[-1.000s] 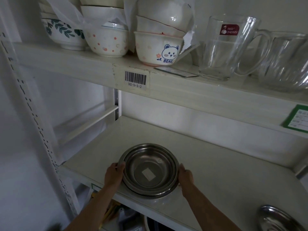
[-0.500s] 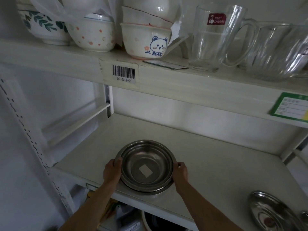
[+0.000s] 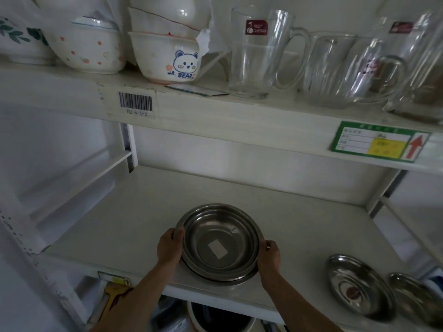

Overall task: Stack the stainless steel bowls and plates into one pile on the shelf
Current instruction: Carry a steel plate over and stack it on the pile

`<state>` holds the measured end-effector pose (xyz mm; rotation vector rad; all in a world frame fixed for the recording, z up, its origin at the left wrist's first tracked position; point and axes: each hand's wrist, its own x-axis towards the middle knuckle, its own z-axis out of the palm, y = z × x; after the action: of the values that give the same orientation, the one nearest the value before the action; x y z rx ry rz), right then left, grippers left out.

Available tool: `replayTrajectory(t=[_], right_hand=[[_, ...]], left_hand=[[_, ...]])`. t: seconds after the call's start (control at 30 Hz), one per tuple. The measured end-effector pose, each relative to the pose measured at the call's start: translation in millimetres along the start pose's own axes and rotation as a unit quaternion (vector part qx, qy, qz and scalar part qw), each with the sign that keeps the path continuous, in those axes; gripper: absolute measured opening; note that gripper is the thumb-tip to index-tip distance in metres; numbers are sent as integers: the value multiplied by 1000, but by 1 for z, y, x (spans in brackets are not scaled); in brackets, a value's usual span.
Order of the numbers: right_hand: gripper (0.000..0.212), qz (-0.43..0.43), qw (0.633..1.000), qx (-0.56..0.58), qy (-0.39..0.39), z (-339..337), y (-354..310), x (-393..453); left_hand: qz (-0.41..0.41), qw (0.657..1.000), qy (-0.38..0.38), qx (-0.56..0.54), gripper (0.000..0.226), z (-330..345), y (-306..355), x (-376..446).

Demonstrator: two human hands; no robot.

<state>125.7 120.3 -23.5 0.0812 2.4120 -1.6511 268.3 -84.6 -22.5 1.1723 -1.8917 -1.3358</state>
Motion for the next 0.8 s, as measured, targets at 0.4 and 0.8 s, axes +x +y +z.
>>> replayTrajectory(t=[0.4,0.8], right_hand=[[22,-5,999,32,31,-62,17,18],[26,20,1000,13,5,-76,17,21]], left_hand=[[5,999,-34,20,34,59,9,-20],[0,995,-64,74,36,59,11,-21]])
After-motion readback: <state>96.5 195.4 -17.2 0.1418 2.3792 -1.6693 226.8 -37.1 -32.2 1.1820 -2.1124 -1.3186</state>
